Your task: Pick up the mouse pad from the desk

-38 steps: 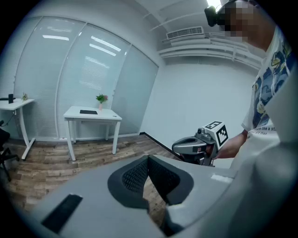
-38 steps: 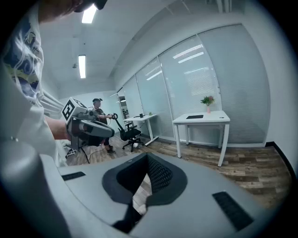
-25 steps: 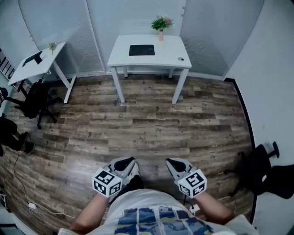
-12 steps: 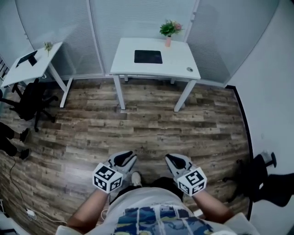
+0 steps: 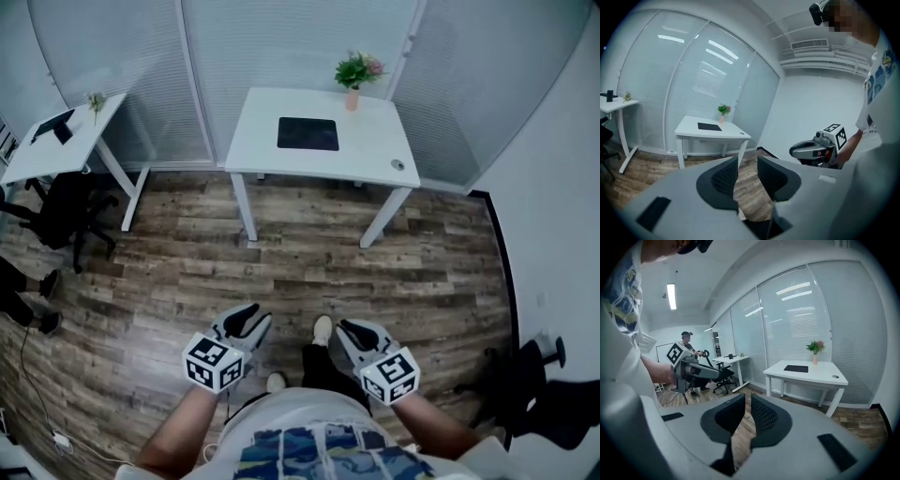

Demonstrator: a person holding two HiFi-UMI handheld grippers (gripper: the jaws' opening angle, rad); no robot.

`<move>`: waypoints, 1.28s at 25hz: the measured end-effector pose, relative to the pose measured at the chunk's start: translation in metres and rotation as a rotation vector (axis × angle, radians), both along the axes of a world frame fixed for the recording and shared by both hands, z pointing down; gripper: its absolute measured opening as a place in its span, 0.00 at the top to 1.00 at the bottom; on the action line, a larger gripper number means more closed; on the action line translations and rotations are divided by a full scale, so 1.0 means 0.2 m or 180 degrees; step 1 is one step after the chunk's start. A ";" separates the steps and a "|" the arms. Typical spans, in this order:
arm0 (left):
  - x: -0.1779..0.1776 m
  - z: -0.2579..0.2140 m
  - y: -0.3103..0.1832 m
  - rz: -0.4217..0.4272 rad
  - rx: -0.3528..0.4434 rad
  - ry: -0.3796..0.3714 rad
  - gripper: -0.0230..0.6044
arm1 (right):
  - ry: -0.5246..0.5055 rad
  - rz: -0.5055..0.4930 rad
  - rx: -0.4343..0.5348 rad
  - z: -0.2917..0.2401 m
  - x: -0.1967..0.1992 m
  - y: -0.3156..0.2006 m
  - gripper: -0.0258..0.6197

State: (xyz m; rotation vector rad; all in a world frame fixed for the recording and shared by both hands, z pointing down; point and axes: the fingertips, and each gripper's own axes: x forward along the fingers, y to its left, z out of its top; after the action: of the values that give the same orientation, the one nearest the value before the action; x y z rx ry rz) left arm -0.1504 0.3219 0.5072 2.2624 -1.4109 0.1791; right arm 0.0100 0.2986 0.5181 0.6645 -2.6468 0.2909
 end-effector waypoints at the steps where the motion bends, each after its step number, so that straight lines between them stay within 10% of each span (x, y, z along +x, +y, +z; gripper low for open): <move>1: -0.01 0.00 -0.07 -0.0037 -0.0002 -0.0015 0.78 | -0.0011 -0.0015 -0.0002 0.00 -0.01 -0.08 0.90; 12: 0.07 -0.10 -1.01 -0.0235 -0.0098 -0.0163 0.76 | -0.0124 -0.0180 0.0003 -0.12 0.03 -1.06 0.90; 32: -0.05 0.02 -2.09 -0.0334 -0.0184 -0.0234 0.76 | -0.0203 0.0089 -0.0165 -0.01 0.19 -1.97 0.90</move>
State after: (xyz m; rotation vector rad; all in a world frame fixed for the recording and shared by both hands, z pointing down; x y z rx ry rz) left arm -0.1603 -0.0967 0.5113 2.1491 -1.5381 0.2681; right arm 0.0479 -0.0953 0.5166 0.6868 -2.6823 0.3936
